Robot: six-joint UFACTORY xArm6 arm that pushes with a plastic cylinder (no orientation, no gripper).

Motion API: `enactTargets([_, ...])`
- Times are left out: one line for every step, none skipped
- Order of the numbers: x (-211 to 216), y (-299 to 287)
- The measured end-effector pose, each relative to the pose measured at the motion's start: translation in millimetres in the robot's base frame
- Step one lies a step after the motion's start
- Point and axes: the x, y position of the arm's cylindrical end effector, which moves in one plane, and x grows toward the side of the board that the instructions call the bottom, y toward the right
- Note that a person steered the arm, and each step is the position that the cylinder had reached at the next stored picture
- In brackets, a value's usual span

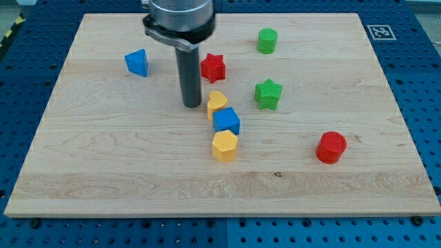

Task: Push the blue triangle below the red star

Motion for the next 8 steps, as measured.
enactTargets([-25.1, -60.2])
enactTargets([-41.8, -132.3])
enactTargets([-75.6, -176.9])
enactTargets([-110.7, -159.6])
enactTargets([-92.2, -83.5])
enactTargets([-48.0, -3.4])
enactTargets([-46.7, 11.3])
enactTargets([-70.1, -35.9])
